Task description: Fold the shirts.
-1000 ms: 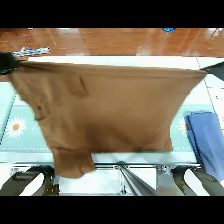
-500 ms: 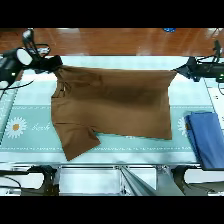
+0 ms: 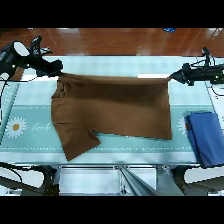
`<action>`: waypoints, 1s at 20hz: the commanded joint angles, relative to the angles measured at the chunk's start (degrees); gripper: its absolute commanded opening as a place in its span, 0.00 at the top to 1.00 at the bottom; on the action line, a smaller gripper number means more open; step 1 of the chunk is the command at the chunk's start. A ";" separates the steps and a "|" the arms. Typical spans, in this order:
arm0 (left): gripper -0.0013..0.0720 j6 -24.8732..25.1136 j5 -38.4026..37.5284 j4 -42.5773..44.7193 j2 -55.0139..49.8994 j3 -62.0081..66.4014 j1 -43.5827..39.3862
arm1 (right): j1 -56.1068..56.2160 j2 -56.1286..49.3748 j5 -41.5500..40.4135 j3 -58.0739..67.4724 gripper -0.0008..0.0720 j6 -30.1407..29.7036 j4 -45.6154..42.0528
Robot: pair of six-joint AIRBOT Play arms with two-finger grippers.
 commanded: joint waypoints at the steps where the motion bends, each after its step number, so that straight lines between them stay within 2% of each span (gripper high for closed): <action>1: 0.96 5.44 -9.51 -0.42 -0.81 -1.55 1.40 | 0.07 0.42 5.51 -1.64 0.95 2.97 -10.12; 6: 0.96 5.42 -9.40 -0.42 -3.82 -7.56 0.85 | 0.07 0.42 1.49 -8.24 0.95 3.54 -11.54; 7: 0.92 4.90 -9.81 -0.39 -4.15 -7.54 0.81 | 0.07 0.42 0.94 -8.72 0.87 3.78 -11.39; 8: 0.62 3.63 -11.56 -0.39 -4.17 -7.34 0.83 | 0.07 0.42 1.07 -8.79 0.57 4.76 -11.19; 9: 0.30 4.26 -13.60 -0.04 -4.15 -6.69 0.90 | 0.04 0.48 2.16 -8.76 0.43 4.83 -10.45; 12: 0.29 4.13 -20.98 1.77 -2.60 -3.19 3.28 | -1.05 2.95 5.51 -8.41 0.43 5.20 -10.03; 15: 0.29 4.11 -24.13 1.73 3.50 -4.00 8.22 | -4.90 10.38 6.73 -8.44 0.43 6.12 -12.13; 17: 0.29 3.61 -23.61 1.01 9.11 -8.26 11.93 | -7.63 16.76 5.79 -9.31 0.43 6.45 -14.27; 20: 0.29 4.79 -20.59 -7.02 18.18 -21.73 17.77 | -11.23 27.87 1.05 -17.16 0.43 6.71 -14.64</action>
